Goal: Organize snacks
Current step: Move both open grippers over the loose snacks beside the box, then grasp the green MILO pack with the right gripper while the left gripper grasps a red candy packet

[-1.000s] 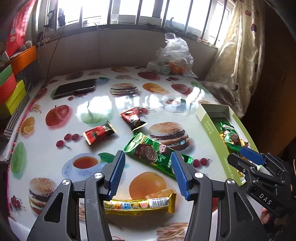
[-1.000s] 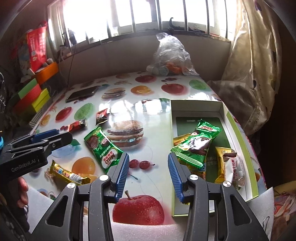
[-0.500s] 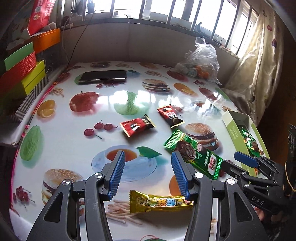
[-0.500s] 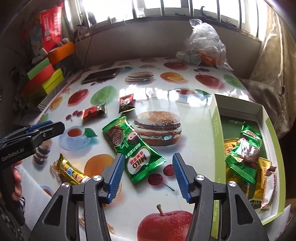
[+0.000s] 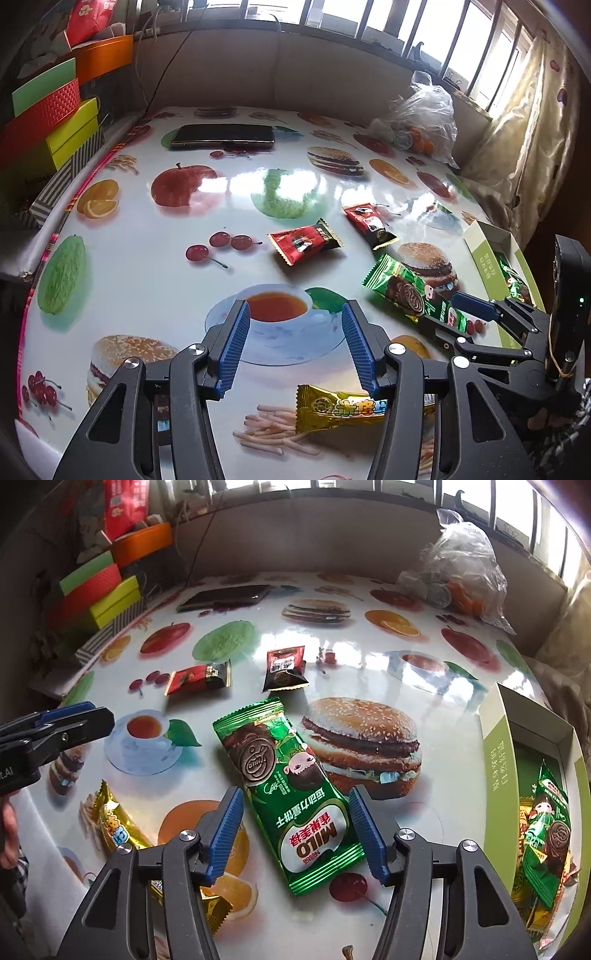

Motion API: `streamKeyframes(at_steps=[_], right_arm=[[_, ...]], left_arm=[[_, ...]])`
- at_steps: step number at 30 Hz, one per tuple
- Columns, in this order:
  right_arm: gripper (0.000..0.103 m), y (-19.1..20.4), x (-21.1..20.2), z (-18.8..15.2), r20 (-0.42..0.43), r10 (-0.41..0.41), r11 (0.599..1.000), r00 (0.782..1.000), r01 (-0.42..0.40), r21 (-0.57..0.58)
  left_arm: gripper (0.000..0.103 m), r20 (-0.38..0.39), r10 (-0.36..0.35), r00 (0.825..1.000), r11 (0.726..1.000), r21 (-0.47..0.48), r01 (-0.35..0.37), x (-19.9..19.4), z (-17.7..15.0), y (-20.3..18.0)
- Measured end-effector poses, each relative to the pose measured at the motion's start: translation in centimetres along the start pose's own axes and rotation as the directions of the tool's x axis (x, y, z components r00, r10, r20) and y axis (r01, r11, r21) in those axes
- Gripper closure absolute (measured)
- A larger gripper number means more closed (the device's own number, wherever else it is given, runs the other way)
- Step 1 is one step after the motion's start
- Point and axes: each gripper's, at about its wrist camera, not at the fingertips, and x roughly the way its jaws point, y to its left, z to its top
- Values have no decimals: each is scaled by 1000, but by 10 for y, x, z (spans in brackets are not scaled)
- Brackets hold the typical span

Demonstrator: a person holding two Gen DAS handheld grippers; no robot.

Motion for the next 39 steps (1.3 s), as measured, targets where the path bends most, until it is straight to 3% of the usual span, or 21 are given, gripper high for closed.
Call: streamKeyframes(at_steps=[21,28,39], right_arm=[[39,6,19,11,-46,-23,999,999,21,-40],[58,2,15,9,-26,-34,999,999,34,-19],[62,-3,11,5,-15,-28,999,999,28,24]], left_arm=[[50,-34,-11,999,1000,26,12,27,26,11],[50,-37,10,999,994,110,-6,39,42,8],[50,-62,20,998,964,264,-3,64,57,-10]])
